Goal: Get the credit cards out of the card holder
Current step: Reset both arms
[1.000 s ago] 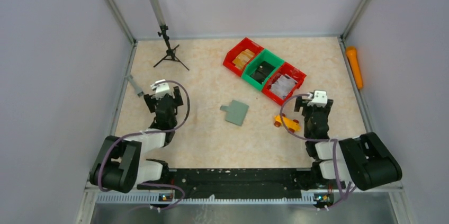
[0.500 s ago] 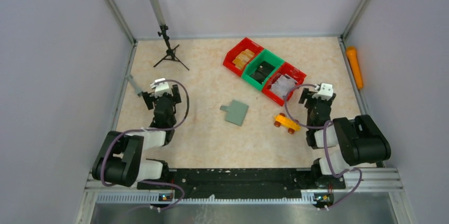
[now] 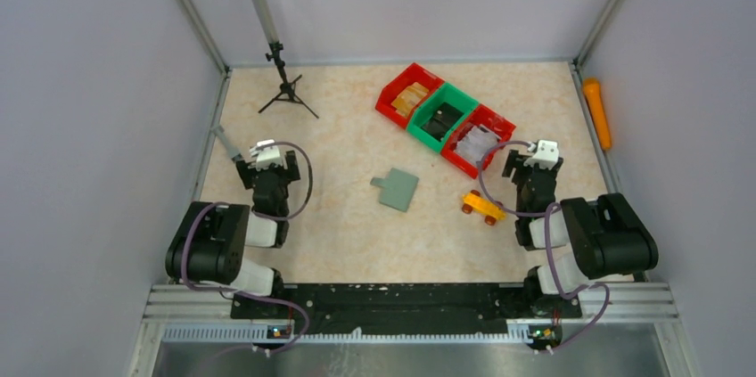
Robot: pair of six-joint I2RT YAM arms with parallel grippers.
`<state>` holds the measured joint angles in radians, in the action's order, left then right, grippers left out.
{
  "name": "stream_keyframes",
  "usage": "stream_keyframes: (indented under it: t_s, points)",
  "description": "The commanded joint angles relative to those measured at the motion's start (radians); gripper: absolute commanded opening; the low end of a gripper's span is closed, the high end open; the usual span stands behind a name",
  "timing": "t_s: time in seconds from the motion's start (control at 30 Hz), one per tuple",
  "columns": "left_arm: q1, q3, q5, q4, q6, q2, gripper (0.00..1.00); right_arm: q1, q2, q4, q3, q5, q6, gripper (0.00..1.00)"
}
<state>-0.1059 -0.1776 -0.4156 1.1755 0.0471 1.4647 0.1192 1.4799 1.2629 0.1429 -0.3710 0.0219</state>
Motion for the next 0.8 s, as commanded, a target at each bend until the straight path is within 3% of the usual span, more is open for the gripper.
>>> stream_keyframes:
  t_s: [0.0,0.17,0.27,0.37,0.77]
  points:
    - [0.045,-0.053,0.129,0.016,-0.04,-0.003,0.99,-0.007,-0.013,0.023,0.018,0.001,-0.014,0.73]
    - [0.05,-0.046,0.128,0.042,-0.038,0.001,0.99,-0.008,-0.014,0.021,0.019,0.0,-0.014,0.77]
    - [0.074,-0.106,0.134,-0.072,-0.07,0.004,0.99,-0.007,-0.014,0.019,0.02,0.001,-0.014,0.78]
    - [0.085,-0.114,0.154,-0.091,-0.083,0.002,0.99,-0.008,-0.014,0.02,0.02,0.0,-0.014,0.92]
    - [0.086,-0.112,0.154,-0.086,-0.082,0.003,0.99,-0.008,-0.013,0.021,0.018,0.001,-0.014,0.95]
